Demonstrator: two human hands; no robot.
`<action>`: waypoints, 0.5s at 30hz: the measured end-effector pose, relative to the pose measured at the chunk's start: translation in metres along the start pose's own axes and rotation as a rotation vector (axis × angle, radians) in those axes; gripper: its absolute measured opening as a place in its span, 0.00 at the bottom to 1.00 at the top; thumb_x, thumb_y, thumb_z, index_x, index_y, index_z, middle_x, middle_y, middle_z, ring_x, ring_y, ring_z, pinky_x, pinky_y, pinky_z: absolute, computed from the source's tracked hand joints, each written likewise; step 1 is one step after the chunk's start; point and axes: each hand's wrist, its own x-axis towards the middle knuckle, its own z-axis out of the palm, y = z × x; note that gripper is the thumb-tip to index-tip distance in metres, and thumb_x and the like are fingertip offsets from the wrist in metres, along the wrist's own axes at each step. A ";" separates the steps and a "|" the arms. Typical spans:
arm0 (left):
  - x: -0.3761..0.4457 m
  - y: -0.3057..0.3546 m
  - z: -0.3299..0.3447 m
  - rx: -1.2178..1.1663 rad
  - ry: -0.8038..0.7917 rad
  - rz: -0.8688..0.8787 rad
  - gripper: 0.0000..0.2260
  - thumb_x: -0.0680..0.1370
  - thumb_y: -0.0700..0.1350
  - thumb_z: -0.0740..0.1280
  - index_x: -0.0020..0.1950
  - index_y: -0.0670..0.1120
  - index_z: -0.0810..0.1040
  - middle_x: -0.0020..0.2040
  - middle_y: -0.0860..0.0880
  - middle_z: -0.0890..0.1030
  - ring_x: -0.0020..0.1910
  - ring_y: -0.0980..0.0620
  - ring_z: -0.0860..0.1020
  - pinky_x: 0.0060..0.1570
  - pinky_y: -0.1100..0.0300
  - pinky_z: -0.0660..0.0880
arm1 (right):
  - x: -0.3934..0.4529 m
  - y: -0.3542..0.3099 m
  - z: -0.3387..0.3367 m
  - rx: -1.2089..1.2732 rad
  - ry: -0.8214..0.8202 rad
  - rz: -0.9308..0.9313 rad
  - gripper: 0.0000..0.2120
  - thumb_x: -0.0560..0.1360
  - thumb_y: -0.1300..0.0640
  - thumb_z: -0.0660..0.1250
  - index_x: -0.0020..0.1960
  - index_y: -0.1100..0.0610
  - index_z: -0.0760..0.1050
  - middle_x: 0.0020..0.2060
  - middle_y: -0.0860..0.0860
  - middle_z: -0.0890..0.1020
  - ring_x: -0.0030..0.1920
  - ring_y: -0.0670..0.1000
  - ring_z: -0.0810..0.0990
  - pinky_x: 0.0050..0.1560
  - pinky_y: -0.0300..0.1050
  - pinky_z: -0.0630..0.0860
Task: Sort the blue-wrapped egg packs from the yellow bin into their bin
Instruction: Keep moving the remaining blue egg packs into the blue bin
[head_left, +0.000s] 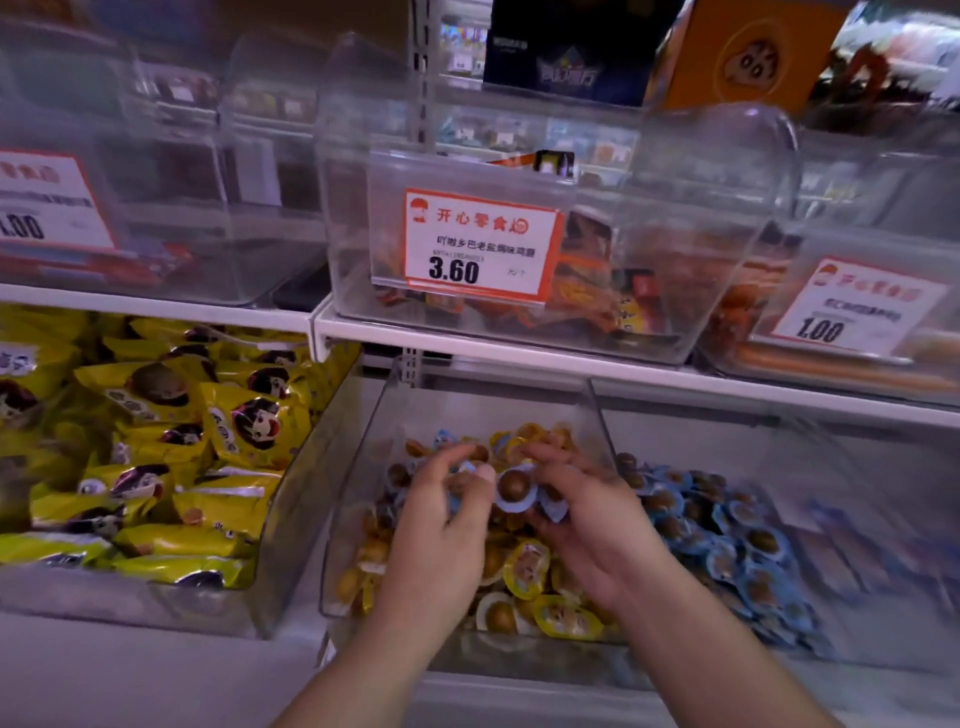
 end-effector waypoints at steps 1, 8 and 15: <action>-0.004 0.002 0.006 0.056 -0.022 0.067 0.11 0.80 0.51 0.66 0.60 0.64 0.73 0.59 0.62 0.77 0.56 0.72 0.73 0.51 0.80 0.66 | -0.006 0.001 -0.003 0.015 0.004 0.010 0.09 0.77 0.68 0.64 0.55 0.64 0.81 0.48 0.61 0.85 0.44 0.55 0.86 0.39 0.47 0.82; -0.017 0.005 0.035 0.281 -0.054 0.324 0.29 0.81 0.42 0.62 0.78 0.62 0.59 0.72 0.61 0.70 0.67 0.65 0.69 0.61 0.81 0.59 | -0.037 0.003 -0.004 0.191 -0.156 0.123 0.13 0.78 0.54 0.68 0.59 0.59 0.83 0.56 0.55 0.85 0.59 0.52 0.83 0.62 0.48 0.77; -0.023 0.015 0.056 -0.012 -0.212 0.345 0.37 0.77 0.59 0.63 0.80 0.64 0.45 0.78 0.67 0.58 0.77 0.65 0.58 0.68 0.75 0.57 | -0.032 -0.036 -0.035 -0.070 -0.083 -0.134 0.10 0.78 0.54 0.70 0.57 0.57 0.82 0.51 0.58 0.86 0.54 0.56 0.85 0.58 0.56 0.81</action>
